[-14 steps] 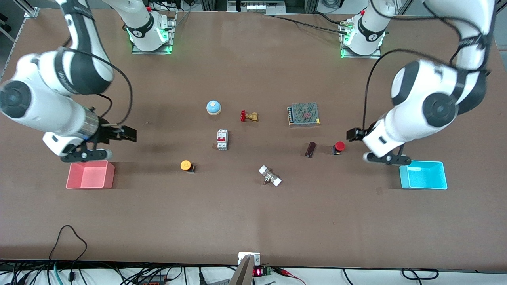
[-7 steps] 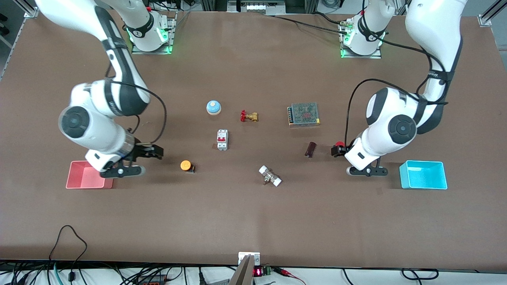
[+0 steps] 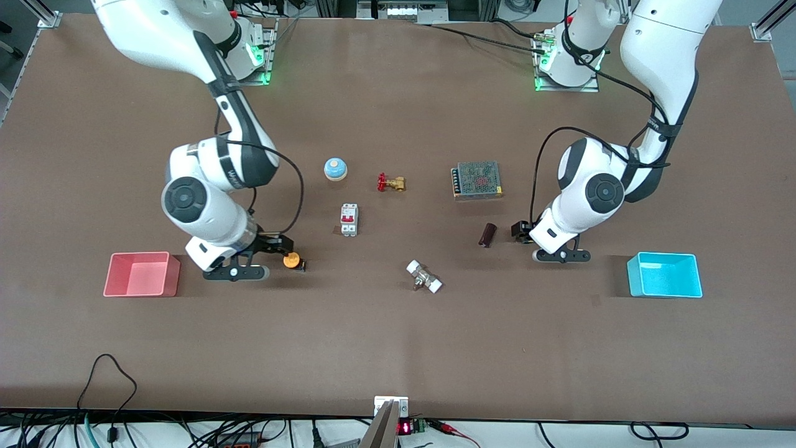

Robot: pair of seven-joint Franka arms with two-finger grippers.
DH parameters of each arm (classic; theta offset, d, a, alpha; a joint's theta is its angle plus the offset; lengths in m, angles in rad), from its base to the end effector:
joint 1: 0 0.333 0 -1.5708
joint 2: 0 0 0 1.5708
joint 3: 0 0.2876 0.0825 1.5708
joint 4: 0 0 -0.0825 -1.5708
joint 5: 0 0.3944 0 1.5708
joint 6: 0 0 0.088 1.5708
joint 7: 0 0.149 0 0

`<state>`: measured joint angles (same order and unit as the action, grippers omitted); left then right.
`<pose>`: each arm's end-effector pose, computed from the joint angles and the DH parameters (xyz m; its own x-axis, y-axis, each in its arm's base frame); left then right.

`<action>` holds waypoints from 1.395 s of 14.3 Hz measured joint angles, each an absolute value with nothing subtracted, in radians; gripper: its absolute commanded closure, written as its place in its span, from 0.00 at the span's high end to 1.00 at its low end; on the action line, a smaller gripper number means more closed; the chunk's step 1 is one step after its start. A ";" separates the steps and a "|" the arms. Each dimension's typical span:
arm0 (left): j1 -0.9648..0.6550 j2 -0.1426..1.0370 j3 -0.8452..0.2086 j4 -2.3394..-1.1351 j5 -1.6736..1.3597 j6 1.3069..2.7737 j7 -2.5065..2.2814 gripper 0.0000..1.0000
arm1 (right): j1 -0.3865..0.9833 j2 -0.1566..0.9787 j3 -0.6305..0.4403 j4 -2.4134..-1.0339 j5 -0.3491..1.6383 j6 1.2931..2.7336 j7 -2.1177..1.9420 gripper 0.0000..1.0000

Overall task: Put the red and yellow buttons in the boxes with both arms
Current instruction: 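Reach the right gripper to the yellow button while the left gripper reaches the red button, then grasp the yellow button with the right gripper while the left gripper grasps the red button, then carry the yellow button to the pink box while the left gripper carries red to cyan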

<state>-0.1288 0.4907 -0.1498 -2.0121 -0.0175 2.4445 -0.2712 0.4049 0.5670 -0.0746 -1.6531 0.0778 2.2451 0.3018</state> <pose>0.5660 -0.1666 0.1298 0.9971 0.0195 -0.0741 0.0242 -0.9977 0.0632 0.6407 0.2280 0.2127 0.9998 -0.0074 0.0189 -0.0068 -0.9996 -0.0289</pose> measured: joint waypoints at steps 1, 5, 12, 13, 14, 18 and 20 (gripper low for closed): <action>-0.136 0.493 -0.150 -2.016 -0.018 2.452 -0.276 0.83 | 0.415 0.581 -0.075 -1.643 0.077 2.250 0.320 1.00; -0.144 0.512 -0.150 -2.027 -0.017 2.475 -0.283 0.49 | 0.426 0.631 -0.075 -1.628 0.077 2.283 0.332 1.00; -0.135 0.515 -0.143 -2.013 -0.014 2.487 -0.278 0.29 | 0.437 0.681 -0.076 -1.623 0.077 2.345 0.333 0.89; -0.132 0.511 -0.140 -2.000 -0.010 2.487 -0.263 0.29 | 0.437 0.682 -0.076 -1.623 0.077 2.345 0.333 0.80; -0.126 0.503 -0.134 -1.980 -0.006 2.471 -0.247 0.29 | 0.437 0.684 -0.077 -1.622 0.076 2.345 0.333 0.68; -0.060 0.460 -0.121 -1.832 -0.002 2.200 -0.195 0.29 | 0.438 0.687 -0.077 -1.622 0.056 2.345 0.333 0.32; -0.012 0.449 -0.117 -1.747 -0.001 2.064 -0.178 0.30 | 0.440 0.689 -0.077 -1.622 0.054 2.346 0.333 0.27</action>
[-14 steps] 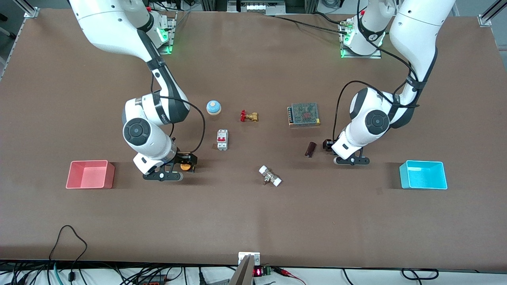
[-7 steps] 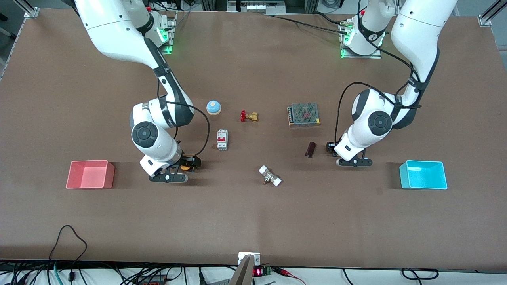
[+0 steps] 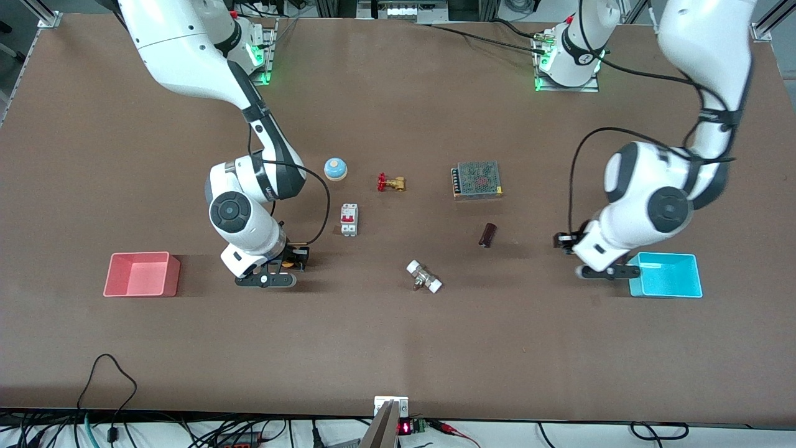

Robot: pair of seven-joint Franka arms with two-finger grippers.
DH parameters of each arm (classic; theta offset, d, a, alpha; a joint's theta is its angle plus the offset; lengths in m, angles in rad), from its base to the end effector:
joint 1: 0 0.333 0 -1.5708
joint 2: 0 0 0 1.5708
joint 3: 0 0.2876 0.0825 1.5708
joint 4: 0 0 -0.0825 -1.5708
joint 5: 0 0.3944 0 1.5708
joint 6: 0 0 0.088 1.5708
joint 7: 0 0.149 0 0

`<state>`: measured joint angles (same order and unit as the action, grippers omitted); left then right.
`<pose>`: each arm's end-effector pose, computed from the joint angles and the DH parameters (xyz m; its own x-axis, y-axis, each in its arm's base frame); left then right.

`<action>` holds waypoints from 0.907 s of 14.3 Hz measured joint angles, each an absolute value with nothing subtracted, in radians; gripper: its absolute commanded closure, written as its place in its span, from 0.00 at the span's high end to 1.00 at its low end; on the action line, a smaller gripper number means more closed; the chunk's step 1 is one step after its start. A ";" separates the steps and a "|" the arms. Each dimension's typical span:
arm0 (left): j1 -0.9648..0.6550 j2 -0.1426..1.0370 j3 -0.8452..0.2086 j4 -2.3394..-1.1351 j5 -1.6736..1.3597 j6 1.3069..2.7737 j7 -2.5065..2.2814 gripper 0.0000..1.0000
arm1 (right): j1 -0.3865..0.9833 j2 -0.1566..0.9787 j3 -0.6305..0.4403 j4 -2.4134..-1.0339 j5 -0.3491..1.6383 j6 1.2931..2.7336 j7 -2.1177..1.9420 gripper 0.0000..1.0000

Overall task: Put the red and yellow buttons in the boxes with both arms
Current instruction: 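Carry the yellow button to the pink box while the left gripper carries red to cyan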

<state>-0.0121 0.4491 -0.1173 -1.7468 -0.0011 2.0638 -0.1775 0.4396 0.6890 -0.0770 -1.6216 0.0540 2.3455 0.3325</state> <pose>0.6301 -0.0797 0.2349 0.9892 0.0544 -0.1360 0.0588 -0.9979 0.0281 0.6402 0.2489 0.1529 0.9992 0.0114 0.0383 0.0115 -0.9999 -0.0037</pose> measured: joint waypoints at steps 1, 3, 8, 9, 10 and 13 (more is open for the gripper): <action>0.013 0.447 -0.115 -1.703 0.002 2.004 -0.158 0.30 | 0.440 0.690 -0.077 -1.622 0.054 2.346 0.333 0.27; 0.067 0.446 -0.109 -1.629 0.044 1.923 -0.107 0.30 | 0.441 0.692 -0.077 -1.622 0.054 2.346 0.333 0.23; 0.172 0.478 -0.104 -1.588 0.103 1.917 -0.020 0.30 | 0.438 0.674 -0.089 -1.602 0.051 2.339 0.312 0.21; 0.188 0.500 -0.103 -1.588 0.105 1.946 -0.014 0.30 | 0.430 0.650 -0.095 -1.595 0.051 2.311 0.298 0.21; 0.203 0.524 -0.103 -1.588 0.106 1.984 -0.009 0.30 | 0.417 0.618 -0.099 -1.590 0.050 2.273 0.280 0.21; 0.238 0.586 -0.103 -1.586 0.106 2.065 0.039 0.30 | 0.339 0.504 -0.104 -1.587 0.050 2.144 0.147 0.21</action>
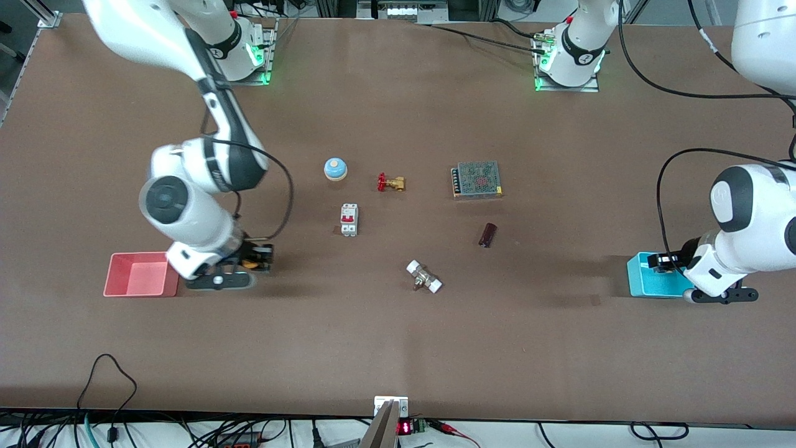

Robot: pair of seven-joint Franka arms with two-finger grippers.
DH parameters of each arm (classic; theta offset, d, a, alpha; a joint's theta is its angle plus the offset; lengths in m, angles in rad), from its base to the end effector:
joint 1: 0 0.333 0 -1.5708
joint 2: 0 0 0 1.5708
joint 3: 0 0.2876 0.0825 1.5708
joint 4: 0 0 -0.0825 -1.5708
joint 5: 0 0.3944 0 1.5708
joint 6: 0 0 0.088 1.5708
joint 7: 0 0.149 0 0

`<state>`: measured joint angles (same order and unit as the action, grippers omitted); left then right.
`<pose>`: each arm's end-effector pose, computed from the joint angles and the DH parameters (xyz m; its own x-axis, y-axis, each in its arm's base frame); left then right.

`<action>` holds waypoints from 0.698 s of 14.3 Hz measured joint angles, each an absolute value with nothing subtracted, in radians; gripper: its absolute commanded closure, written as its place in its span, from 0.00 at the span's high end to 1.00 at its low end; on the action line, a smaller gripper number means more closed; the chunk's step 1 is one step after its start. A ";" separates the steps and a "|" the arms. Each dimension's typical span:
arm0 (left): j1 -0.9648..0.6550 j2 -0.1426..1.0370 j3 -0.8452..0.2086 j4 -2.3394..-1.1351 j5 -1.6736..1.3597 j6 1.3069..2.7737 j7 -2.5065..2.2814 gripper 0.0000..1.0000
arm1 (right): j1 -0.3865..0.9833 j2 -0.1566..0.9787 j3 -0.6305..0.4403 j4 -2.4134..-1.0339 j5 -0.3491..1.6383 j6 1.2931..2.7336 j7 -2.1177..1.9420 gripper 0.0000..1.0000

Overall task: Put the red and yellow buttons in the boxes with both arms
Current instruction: 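Carry the yellow button to the pink box while the left gripper carries red to cyan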

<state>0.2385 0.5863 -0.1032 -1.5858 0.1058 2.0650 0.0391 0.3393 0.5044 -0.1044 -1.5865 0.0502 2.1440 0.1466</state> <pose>0.6637 0.1048 0.2160 0.9929 0.0564 -0.1047 0.0539 -0.9982 -0.0263 0.6691 0.1704 0.2779 0.9955 0.0763 0.0565 0.0765 -0.9971 -0.0015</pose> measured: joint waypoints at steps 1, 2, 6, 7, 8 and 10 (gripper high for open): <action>0.249 0.602 -0.103 -1.585 0.106 2.078 0.056 0.30 | 0.301 0.476 -0.105 -1.588 0.050 2.119 0.084 0.21; 0.256 0.617 -0.103 -1.581 0.106 2.089 0.070 0.30 | 0.258 0.454 -0.105 -1.592 0.050 2.103 0.024 0.21; 0.281 0.671 -0.103 -1.535 0.106 2.098 0.100 0.30 | 0.122 0.427 -0.103 -1.620 0.050 2.094 -0.124 0.21; 0.288 0.681 -0.103 -1.532 0.106 2.098 0.106 0.30 | 0.092 0.428 -0.103 -1.630 0.050 2.095 -0.151 0.22; 0.291 0.689 -0.103 -1.532 0.106 2.102 0.107 0.30 | 0.062 0.429 -0.103 -1.641 0.050 2.097 -0.180 0.22; 0.292 0.705 -0.105 -1.531 0.106 2.123 0.107 0.30 | 0.006 0.438 -0.102 -1.655 0.050 2.110 -0.219 0.22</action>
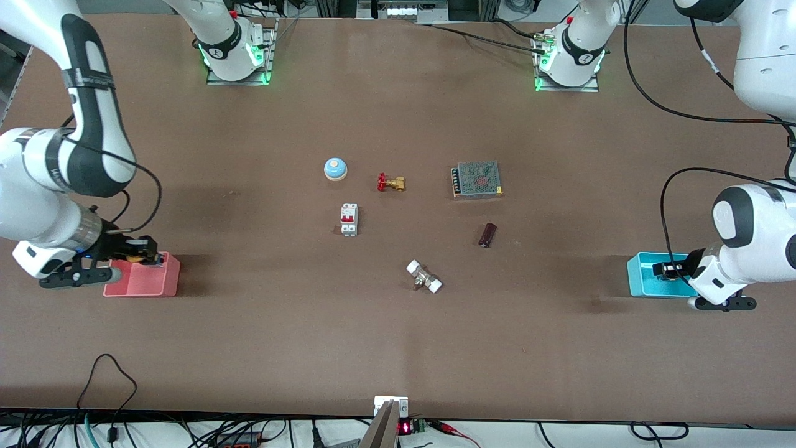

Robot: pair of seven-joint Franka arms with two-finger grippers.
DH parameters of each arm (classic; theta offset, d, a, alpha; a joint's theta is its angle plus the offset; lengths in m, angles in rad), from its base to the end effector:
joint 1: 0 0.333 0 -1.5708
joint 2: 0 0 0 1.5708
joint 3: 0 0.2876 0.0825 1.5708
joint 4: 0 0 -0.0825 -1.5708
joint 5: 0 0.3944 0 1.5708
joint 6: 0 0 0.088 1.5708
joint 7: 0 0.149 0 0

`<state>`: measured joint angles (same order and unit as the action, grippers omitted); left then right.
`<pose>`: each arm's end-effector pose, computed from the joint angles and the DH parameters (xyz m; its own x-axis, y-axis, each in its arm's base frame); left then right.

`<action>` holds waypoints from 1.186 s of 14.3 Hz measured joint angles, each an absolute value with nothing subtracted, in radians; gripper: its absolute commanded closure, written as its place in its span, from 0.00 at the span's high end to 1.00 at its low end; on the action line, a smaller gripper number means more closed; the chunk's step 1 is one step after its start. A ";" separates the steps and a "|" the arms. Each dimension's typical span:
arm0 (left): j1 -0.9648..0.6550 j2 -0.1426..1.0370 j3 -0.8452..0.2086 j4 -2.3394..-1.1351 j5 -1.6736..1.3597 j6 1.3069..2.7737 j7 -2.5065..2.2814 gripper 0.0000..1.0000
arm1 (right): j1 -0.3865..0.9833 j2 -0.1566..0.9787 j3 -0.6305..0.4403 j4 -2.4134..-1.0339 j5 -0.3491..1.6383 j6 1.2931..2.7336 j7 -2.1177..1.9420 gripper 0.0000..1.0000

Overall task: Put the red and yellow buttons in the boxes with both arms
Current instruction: 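Carry the yellow button to the pink box while the left gripper carries red to cyan, then open both grippers to release the buttons into the boxes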

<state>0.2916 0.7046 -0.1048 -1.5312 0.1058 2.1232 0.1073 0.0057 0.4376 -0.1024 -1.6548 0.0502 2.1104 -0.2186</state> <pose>0.6672 0.1404 0.1643 0.9932 0.0402 -0.1090 0.0400 -0.9992 -0.0041 0.6681 -0.0562 0.2875 0.9941 0.1064 0.0201 0.1063 -0.9943 0.0042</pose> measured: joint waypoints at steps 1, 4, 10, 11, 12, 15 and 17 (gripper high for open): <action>0.291 0.713 -0.106 -1.531 0.106 2.128 0.107 0.30 | -0.016 0.447 -0.102 -1.658 0.050 2.123 -0.230 0.24; 0.292 0.732 -0.106 -1.531 0.106 2.138 0.107 0.31 | -0.040 0.490 -0.101 -1.663 0.050 2.191 -0.250 0.24; 0.298 0.747 -0.105 -1.531 0.106 2.148 0.108 0.40 | -0.049 0.577 -0.100 -1.664 0.031 2.320 -0.264 0.24; 0.298 0.748 -0.105 -1.531 0.106 2.149 0.111 0.46 | -0.054 0.589 -0.100 -1.664 0.030 2.336 -0.268 0.25; 0.299 0.749 -0.105 -1.531 0.106 2.151 0.116 0.77 | -0.058 0.599 -0.100 -1.664 0.030 2.353 -0.276 0.25; 0.299 0.750 -0.105 -1.529 0.106 2.154 0.121 1.00 | -0.065 0.630 -0.099 -1.664 0.030 2.400 -0.293 0.29; 0.299 0.750 -0.106 -1.521 0.106 2.154 0.121 1.00 | -0.066 0.647 -0.099 -1.664 0.029 2.415 -0.293 0.42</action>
<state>0.2992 0.7497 -0.1056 -1.5214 0.1058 2.1543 0.1215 -0.0657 0.6472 -0.0993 -1.6642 0.0295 2.4152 -0.2933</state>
